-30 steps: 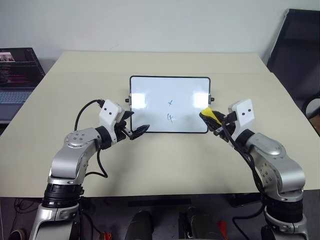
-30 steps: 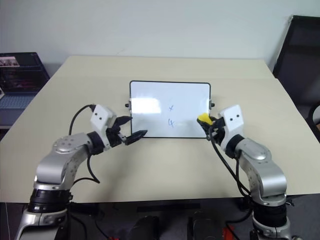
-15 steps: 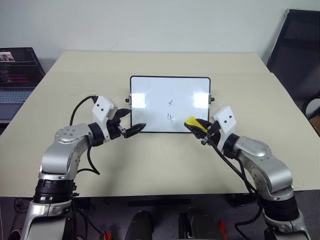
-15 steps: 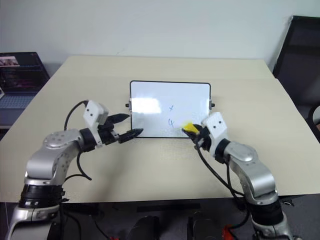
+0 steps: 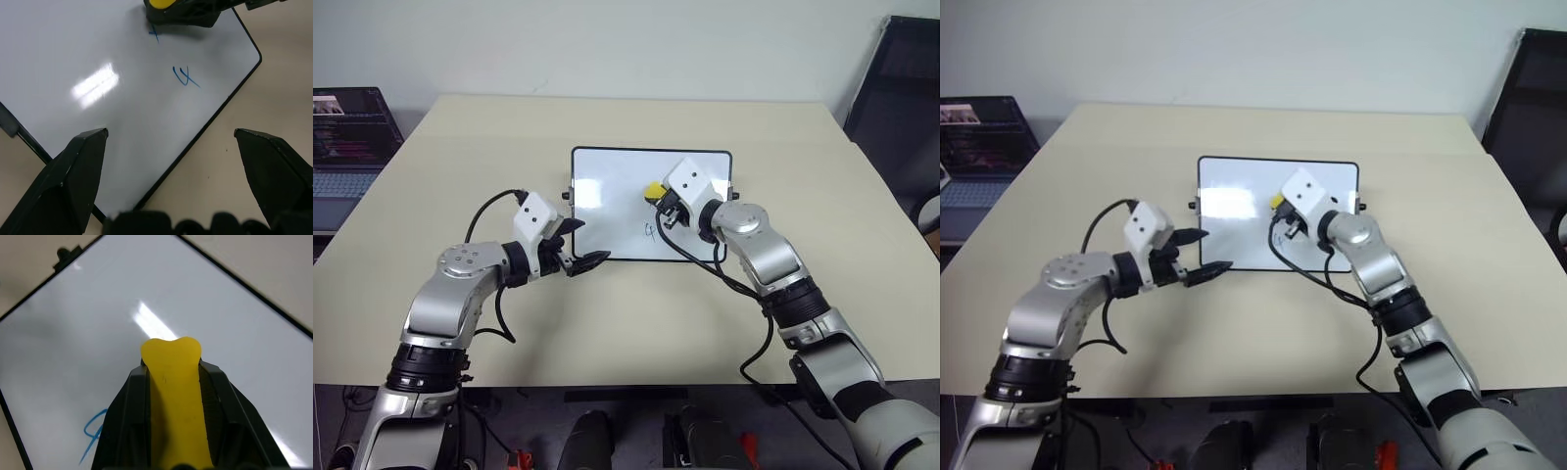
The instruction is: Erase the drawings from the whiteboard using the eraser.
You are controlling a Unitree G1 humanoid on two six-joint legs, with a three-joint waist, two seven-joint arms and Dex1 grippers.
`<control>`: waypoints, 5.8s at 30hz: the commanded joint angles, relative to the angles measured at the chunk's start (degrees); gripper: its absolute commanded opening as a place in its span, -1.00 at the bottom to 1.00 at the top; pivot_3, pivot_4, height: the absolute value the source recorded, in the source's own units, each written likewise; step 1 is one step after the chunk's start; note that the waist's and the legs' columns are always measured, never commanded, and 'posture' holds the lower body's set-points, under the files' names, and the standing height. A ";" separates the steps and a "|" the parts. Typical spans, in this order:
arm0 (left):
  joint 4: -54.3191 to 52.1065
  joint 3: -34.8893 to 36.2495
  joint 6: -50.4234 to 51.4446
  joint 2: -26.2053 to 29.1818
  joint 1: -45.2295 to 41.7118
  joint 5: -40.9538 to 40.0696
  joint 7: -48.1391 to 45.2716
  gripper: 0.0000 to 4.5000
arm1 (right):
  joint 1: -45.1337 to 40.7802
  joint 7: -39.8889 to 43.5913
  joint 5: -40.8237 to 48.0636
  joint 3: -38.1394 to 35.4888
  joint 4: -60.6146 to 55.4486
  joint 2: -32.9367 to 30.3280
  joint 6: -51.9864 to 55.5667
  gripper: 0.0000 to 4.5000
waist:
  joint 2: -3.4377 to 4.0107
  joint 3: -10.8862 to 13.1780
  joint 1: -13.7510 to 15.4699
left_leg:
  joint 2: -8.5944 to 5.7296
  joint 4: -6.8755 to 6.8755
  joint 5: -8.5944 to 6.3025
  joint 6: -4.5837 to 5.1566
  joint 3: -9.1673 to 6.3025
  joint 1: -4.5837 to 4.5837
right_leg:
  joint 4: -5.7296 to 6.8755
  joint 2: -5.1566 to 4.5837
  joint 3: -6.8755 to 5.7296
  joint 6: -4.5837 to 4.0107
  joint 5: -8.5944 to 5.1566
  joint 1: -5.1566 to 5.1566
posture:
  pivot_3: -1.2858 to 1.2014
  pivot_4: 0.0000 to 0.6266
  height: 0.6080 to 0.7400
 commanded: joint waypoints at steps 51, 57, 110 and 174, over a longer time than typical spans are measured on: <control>-3.57 -2.44 -2.26 -2.31 1.52 -0.05 -0.33 1.00 | -12.44 -3.17 -8.85 -2.09 16.95 4.81 -9.48 -0.56 | 0.01 0.00 -0.24 | 0.03 0.02 0.02 -0.01 0.06 0.43 | 0.54 0.05 0.13 -0.02 -0.01 0.08 | 0.03 -0.52 1.00; -4.75 -2.45 -1.51 -2.32 1.98 -0.25 0.09 1.00 | -8.14 4.11 -10.58 1.84 17.25 2.71 -7.93 -0.56 | 0.00 -0.01 -0.23 | 0.00 0.06 0.02 -0.01 0.06 0.44 | 0.55 0.04 0.13 -0.02 -0.02 0.10 | 0.03 -0.52 1.00; -3.08 3.46 -1.86 -2.86 4.30 -2.53 1.49 1.00 | 14.37 7.15 16.63 -18.50 -39.32 0.58 28.78 -0.56 | 0.01 0.01 -0.05 | 0.03 0.01 0.05 0.00 -0.06 0.36 | 0.49 0.02 0.09 0.02 -0.07 0.07 | 0.03 -0.52 1.00; -4.24 2.24 -7.07 2.31 9.88 -3.17 -4.89 1.00 | 2.50 9.90 -11.79 8.22 -0.81 -4.48 -4.21 -0.56 | -0.04 0.02 0.00 | 0.04 0.09 0.07 -0.01 0.07 0.43 | 0.51 0.04 0.08 0.00 -0.05 0.12 | 0.03 -0.52 1.00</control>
